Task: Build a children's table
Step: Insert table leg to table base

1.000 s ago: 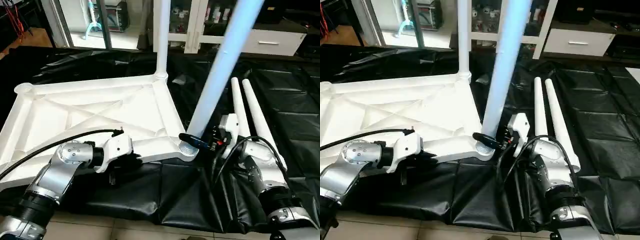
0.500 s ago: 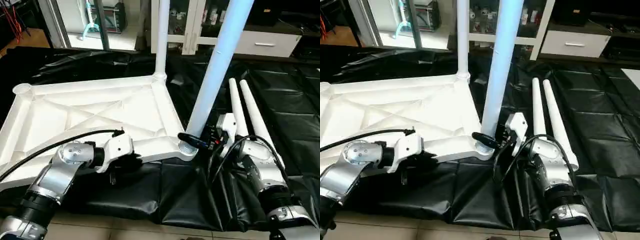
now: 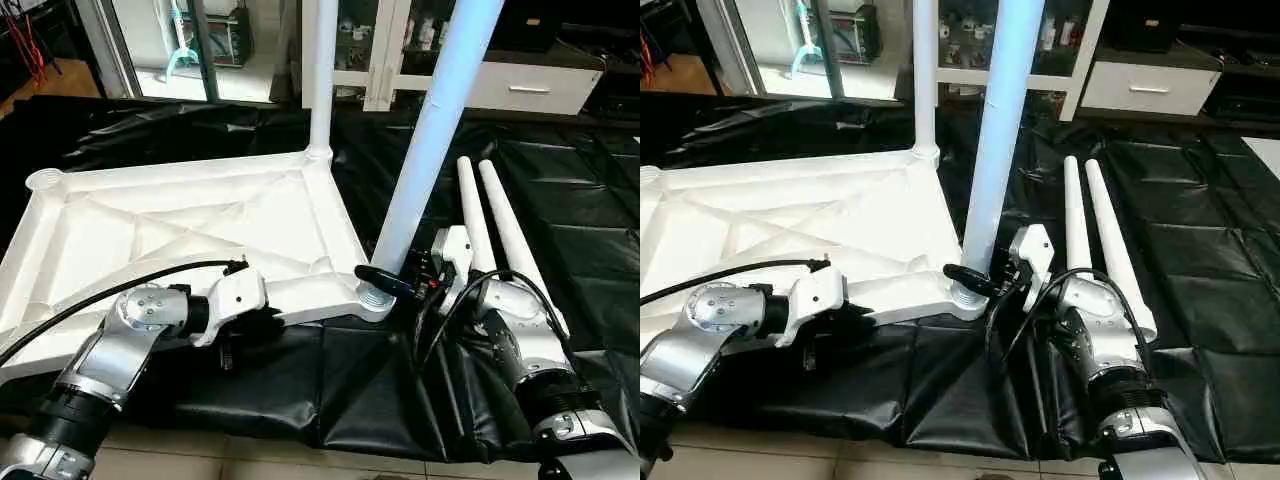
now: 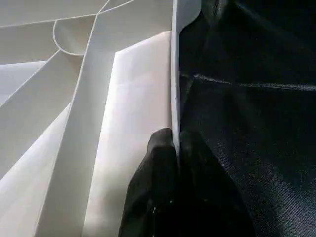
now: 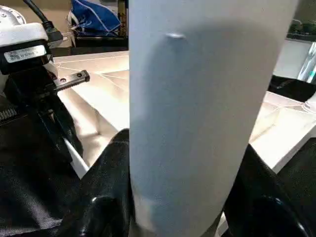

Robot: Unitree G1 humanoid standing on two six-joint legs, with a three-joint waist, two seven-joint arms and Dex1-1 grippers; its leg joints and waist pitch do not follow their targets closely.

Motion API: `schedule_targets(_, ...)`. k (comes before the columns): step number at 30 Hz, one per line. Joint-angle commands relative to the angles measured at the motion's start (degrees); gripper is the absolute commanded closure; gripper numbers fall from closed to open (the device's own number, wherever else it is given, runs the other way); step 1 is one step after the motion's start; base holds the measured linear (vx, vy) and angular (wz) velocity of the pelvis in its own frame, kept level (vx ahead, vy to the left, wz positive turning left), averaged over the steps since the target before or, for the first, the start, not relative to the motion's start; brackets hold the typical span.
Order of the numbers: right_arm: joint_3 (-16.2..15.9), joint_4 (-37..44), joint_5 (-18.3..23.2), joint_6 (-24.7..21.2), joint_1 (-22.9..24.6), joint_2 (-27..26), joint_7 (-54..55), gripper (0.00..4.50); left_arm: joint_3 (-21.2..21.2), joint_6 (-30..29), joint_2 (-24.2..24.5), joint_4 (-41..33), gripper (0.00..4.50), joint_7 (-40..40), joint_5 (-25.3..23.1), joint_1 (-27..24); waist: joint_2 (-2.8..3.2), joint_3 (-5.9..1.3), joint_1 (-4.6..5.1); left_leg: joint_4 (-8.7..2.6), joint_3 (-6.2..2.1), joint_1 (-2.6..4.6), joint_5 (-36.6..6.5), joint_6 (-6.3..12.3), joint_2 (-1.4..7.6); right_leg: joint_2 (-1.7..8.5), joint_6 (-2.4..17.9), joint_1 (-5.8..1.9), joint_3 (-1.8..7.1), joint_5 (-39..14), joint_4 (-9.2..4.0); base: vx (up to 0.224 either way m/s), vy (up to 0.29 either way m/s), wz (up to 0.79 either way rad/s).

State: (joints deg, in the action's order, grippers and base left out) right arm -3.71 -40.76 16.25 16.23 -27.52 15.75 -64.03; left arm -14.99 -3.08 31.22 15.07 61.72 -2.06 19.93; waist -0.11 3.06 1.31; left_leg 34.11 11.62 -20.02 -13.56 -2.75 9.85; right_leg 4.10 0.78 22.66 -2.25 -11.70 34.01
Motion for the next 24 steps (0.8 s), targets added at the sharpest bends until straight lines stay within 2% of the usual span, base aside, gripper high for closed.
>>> schedule_targets(1, -2.2, -7.1, -5.4, -3.5, 3.4, 1.3, 2.2, 2.61, 1.8, 0.6, -0.8, 0.6, 4.5, -3.3, 0.9, -0.9, -0.2, -1.53, 0.2, -5.79, -2.15, 0.25, -17.7, 1.72, 4.28, 4.54, 11.9, -0.56, 3.16, -23.2, -5.24, 0.0, 0.0, 0.0)
schedule_targets(6, -2.1, -7.4, -5.4, -3.2, 3.3, 1.1, 2.6, 2.61, 1.9, 0.4, -1.1, 0.1, 4.5, -3.9, 0.8, -1.5, -0.11, -1.86, 0.15, -5.65, -2.01, 0.19, -16.6, 2.08, 4.25, 4.52, 12.5, -0.77, 3.1, -21.1, -5.04, 0.0, 0.0, 0.0)
schedule_targets(11, -2.1, -7.6, -5.4, -2.9, 3.3, 0.9, 2.9, 2.61, 2.0, 0.3, -1.1, -0.5, 4.5, -4.4, 0.7, -2.2, -0.08, -2.05, 0.09, -5.63, -2.11, 0.33, -17.5, 1.8, 4.29, 4.62, 12.1, -0.79, 3.02, -23.1, -5.13, 0.0, 0.0, 0.0)
schedule_targets(18, -2.1, -8.0, -5.4, -2.8, 3.0, 0.7, 3.1, 2.61, 2.0, 0.3, -1.2, -0.6, 4.5, -4.8, 0.6, -2.5, -0.02, -2.44, 0.09, -5.44, -1.97, 0.22, -15.6, 2.38, 4.2, 4.56, 12.6, -1.04, 2.99, -20.3, -4.87, 0.0, 0.0, 0.0)
schedule_targets(24, -2.2, -8.4, -5.3, -2.7, 2.7, 0.7, 3.2, 2.61, 1.9, 0.2, -1.3, -0.7, 4.5, -5.2, 0.4, -2.6, -0.07, -2.7, 0.14, -5.47, -2.02, 0.28, -16.2, 2.16, 4.18, 4.43, 12.0, -1.0, 2.88, -20.8, -4.88, 0.0, 0.0, 0.0)
